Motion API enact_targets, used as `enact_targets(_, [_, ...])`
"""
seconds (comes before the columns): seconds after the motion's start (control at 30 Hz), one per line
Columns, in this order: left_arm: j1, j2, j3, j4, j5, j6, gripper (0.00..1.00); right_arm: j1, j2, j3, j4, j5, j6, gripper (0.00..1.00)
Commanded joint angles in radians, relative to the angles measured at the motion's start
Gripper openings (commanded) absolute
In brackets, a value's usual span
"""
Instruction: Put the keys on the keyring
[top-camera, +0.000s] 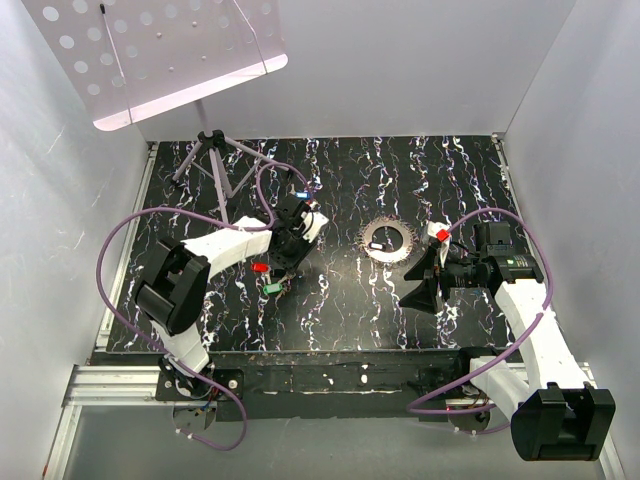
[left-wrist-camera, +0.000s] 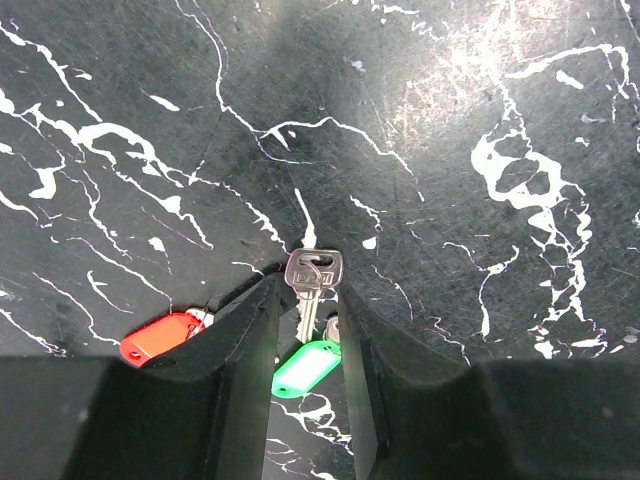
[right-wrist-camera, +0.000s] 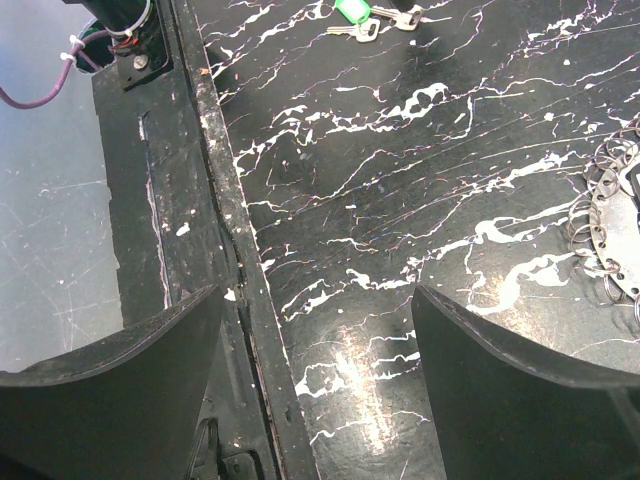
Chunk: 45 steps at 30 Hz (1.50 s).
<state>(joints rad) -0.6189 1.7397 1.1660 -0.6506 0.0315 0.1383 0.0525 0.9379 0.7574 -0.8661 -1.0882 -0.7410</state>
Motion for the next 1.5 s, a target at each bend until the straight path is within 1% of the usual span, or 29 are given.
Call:
enact_targets(0.0, [-0.01, -0.008, -0.003, 0.011, -0.01, 0.012, 0.29, -0.003, 0.001, 0.039, -0.013, -0.036, -0.023, 0.85])
enact_targets(0.23, [-0.013, 0.004, -0.002, 0.008, -0.016, 0.014, 0.29, -0.003, 0.001, 0.039, -0.013, -0.036, -0.021, 0.85])
enact_targets(0.27, [-0.013, 0.006, -0.002, 0.008, -0.048, 0.014, 0.28, -0.003, -0.001, 0.039, -0.013, -0.036, -0.021, 0.85])
enact_targets(0.37, [-0.015, 0.012, -0.002, 0.008, -0.053, 0.014, 0.28, -0.003, -0.001, 0.039, -0.013, -0.036, -0.023, 0.85])
enact_targets(0.83, [-0.027, 0.037, 0.003, -0.003, -0.047, 0.015, 0.27, -0.003, -0.002, 0.04, -0.016, -0.041, -0.023, 0.85])
enact_targets(1.1, [-0.028, 0.046, 0.006, -0.004, -0.065, 0.014, 0.23, -0.003, -0.002, 0.04, -0.017, -0.044, -0.024, 0.85])
enact_targets(1.17, [-0.03, 0.047, 0.006, -0.006, -0.068, 0.014, 0.22, -0.003, -0.002, 0.04, -0.017, -0.045, -0.024, 0.85])
enact_targets(1.2, [-0.03, 0.046, 0.006, -0.006, -0.068, 0.014, 0.18, -0.003, -0.002, 0.04, -0.017, -0.044, -0.026, 0.85])
enact_targets(1.33, [-0.03, 0.046, 0.006, -0.006, -0.068, 0.015, 0.09, -0.002, -0.002, 0.04, -0.019, -0.045, -0.026, 0.85])
enact_targets(1.43, [-0.03, 0.044, 0.008, -0.009, -0.07, 0.017, 0.0, -0.003, -0.002, 0.04, -0.019, -0.044, -0.026, 0.85])
enact_targets(1.47, [-0.031, 0.044, 0.008, -0.009, -0.068, 0.015, 0.0, -0.005, -0.004, 0.04, -0.019, -0.045, -0.026, 0.85])
